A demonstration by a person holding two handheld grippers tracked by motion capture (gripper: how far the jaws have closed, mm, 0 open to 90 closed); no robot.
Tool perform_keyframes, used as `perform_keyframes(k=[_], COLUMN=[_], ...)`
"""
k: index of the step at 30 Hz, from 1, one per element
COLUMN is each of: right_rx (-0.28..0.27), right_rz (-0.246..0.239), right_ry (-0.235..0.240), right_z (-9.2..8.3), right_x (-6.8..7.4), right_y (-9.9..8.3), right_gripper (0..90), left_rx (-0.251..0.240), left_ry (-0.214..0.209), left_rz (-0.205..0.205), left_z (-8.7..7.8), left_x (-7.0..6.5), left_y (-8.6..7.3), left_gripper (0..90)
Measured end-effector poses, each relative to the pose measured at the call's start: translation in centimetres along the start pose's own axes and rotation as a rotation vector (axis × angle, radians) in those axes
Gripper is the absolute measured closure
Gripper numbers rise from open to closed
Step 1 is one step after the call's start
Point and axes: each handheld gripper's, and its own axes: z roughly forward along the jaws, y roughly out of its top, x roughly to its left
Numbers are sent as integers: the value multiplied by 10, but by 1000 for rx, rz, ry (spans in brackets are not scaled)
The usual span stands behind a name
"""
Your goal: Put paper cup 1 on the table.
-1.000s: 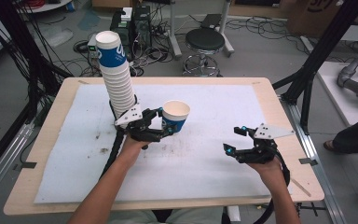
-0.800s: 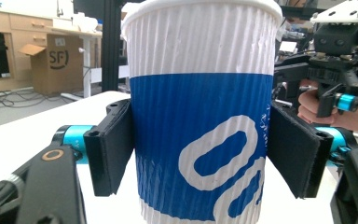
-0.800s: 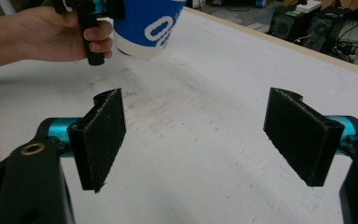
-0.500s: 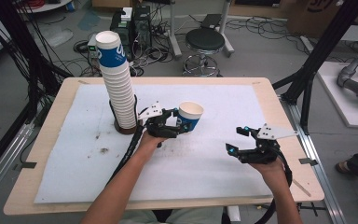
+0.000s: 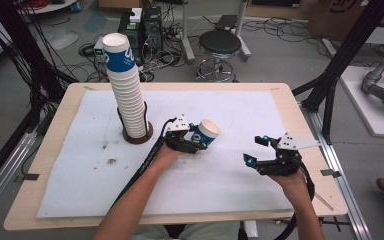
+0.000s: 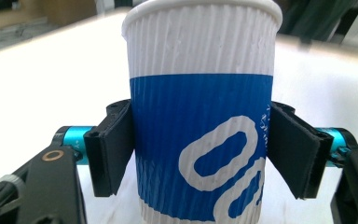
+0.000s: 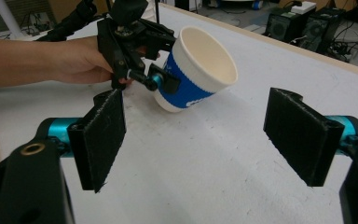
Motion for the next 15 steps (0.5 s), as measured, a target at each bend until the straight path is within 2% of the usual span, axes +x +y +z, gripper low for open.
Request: perform_keyframes(k=[3,4,11,15], right_rx=[2,1,4,7], right_rz=[7,6,6,12], right_ry=[2,2,-1,2], right_z=[0,-1,-1,-1], right_x=[1,1,3,3], right_y=[0,0,0,0], right_gripper=[214,214,214,214], left_rx=[81,88,80,95], left_ry=[32,32,43,44], left_rz=[36,34,-3,-9], left_z=[-5,-7,-18,-22], left_x=[-4,-5,-6,-6], left_y=[2,1,-9,-11], left_gripper=[273,273,273,261])
